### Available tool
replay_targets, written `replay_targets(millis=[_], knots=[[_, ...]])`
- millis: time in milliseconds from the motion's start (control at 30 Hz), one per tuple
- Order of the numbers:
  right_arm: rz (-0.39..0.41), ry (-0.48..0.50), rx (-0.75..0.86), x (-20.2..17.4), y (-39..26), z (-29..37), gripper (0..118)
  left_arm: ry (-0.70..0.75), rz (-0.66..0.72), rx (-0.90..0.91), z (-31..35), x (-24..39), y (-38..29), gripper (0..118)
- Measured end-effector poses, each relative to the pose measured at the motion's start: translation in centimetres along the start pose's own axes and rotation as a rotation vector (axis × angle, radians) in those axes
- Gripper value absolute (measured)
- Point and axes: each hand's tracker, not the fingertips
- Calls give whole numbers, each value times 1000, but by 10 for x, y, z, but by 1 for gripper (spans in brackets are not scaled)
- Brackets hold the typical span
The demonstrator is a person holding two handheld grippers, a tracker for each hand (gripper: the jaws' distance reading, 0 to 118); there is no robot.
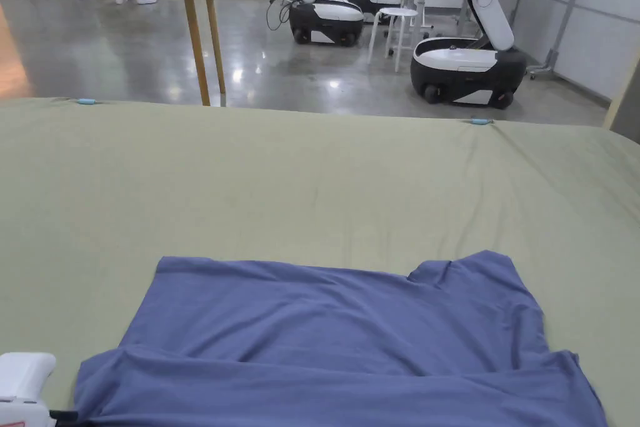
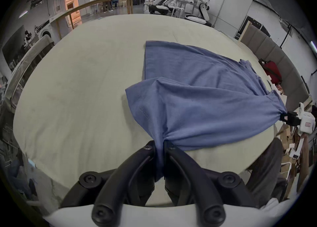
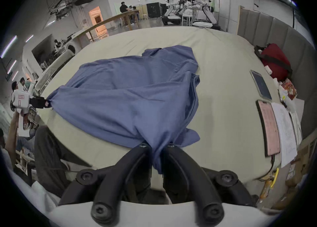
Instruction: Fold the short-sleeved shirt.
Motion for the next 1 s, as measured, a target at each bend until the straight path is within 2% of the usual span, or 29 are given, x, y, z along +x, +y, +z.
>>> replay_targets(millis=[167, 200, 233, 267, 300, 333, 400, 500, 533, 567, 600, 633, 667, 733, 800, 833, 867, 900, 933, 967, 1000], knots=[[-12, 4, -7, -12, -15, 6, 13, -9, 4, -9, 1, -2, -17, 6], [-23, 6, 2, -12, -14, 5, 19, -16, 14, -6, -1, -3, -16, 7], [-40, 5, 5, -12, -12, 5, 51, -26, 19, -3, -3, -5, -15, 23], [-58, -15, 9, -4, -8, 4, 90, -29, 22, 1, -4, -7, -14, 55], [-54, -32, 18, -2, -6, 6, 115, -14, 15, 9, -2, -4, -14, 95], [-54, -54, 46, 0, -4, 9, 118, 13, 7, 19, -2, -6, -12, 114], [-64, -80, 107, 2, 7, 22, 118, 41, 36, 83, 7, -13, -1, 107], [-112, -94, 177, 8, 33, 26, 118, 60, 105, 171, 11, -18, 32, 105], [-130, -96, 185, 12, 44, 26, 113, 70, 96, 201, 8, -17, 47, 97], [-153, -108, 198, 13, 56, 23, 98, 62, 80, 220, 4, -15, 63, 82], [-155, -129, 209, 12, 68, 16, 62, 65, 64, 216, -6, -12, 81, 55], [-155, -155, 214, 12, 78, 8, 6, 79, 53, 217, -17, -9, 96, 2], [-159, -161, 233, 16, 87, 0, 1, 65, 7, 255, -29, -6, 115, 0], [-166, -126, 193, 21, 107, -17, 1, 68, 59, 194, -58, -1, 144, 0], [-162, -132, 177, 23, 119, -33, 1, 62, 50, 186, -85, 0, 168, 0], [-158, -136, 172, 23, 123, -39, 1, 76, 52, 178, -95, 1, 177, 7], [-153, -140, 167, 23, 127, -46, 1, 87, 52, 167, -107, 1, 186, 24], [-151, -139, 154, 23, 130, -51, 1, 97, 46, 144, -116, 1, 193, 63], [-150, -130, 140, 25, 131, -56, 1, 117, 45, 101, -126, 2, 197, 115], [-144, -127, 136, 25, 132, -60, 1, 115, 35, 87, -134, 5, 195, 116], [-133, -128, 128, 24, 134, -64, 1, 121, 36, 89, -139, 8, 196, 112]])
